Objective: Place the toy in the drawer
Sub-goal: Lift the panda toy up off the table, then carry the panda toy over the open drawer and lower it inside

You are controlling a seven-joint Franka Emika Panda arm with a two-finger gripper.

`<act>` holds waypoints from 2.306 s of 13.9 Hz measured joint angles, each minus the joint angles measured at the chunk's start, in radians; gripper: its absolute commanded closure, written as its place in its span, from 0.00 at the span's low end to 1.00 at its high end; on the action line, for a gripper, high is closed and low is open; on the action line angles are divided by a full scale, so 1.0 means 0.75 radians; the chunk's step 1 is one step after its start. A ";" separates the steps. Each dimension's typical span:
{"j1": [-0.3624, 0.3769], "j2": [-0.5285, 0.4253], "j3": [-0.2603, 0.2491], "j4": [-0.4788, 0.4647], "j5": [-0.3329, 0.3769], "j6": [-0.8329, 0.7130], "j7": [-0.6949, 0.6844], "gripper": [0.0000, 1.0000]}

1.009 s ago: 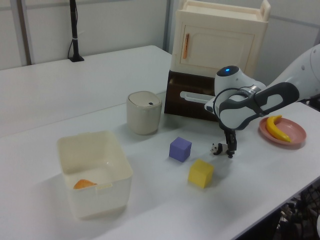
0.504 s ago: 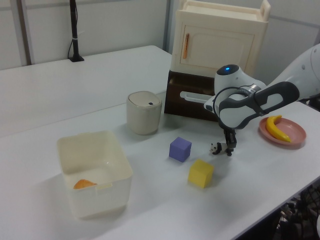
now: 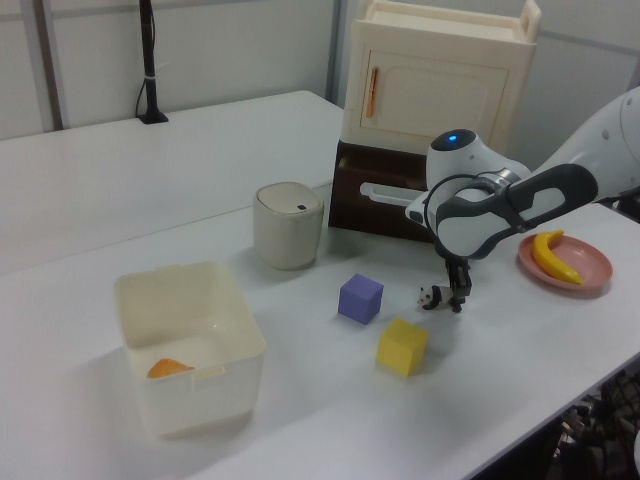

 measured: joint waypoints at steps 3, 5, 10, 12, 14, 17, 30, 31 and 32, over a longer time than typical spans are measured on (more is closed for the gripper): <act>0.000 -0.001 0.000 0.011 0.027 -0.015 0.000 1.00; 0.002 -0.009 0.010 0.072 0.100 -0.124 0.000 1.00; 0.034 -0.058 0.025 0.177 0.200 -0.323 0.000 1.00; 0.035 -0.077 0.040 0.223 0.236 -0.397 0.000 1.00; 0.042 -0.111 0.056 0.293 0.279 -0.506 0.001 1.00; 0.065 -0.166 0.057 0.402 0.300 -0.653 0.034 1.00; 0.014 -0.109 -0.088 0.673 0.333 -0.576 0.052 1.00; 0.014 -0.079 -0.104 0.678 0.333 -0.514 0.052 1.00; 0.012 -0.055 -0.114 0.686 0.333 -0.478 0.052 1.00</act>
